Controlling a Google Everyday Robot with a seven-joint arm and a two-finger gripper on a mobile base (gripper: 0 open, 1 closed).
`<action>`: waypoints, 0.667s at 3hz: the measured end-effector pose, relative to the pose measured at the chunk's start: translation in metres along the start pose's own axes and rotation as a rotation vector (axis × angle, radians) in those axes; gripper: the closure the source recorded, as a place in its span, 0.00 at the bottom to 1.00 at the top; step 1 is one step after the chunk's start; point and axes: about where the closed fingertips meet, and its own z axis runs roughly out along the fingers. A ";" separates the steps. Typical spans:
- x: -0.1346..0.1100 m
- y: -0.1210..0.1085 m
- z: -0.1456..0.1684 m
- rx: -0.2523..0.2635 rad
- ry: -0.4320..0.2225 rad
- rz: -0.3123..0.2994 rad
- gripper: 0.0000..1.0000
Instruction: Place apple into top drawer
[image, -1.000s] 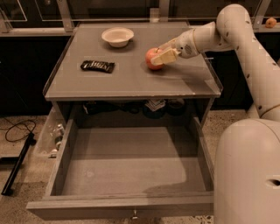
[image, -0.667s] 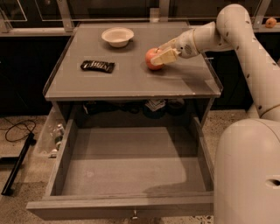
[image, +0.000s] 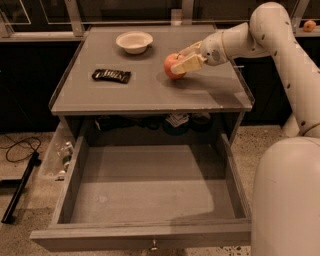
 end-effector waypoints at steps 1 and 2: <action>-0.011 0.020 -0.025 -0.003 -0.026 -0.047 1.00; -0.013 0.045 -0.054 0.013 -0.033 -0.089 1.00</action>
Offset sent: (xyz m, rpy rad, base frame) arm -0.1169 -0.0399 0.0471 -0.0260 -0.1413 0.0310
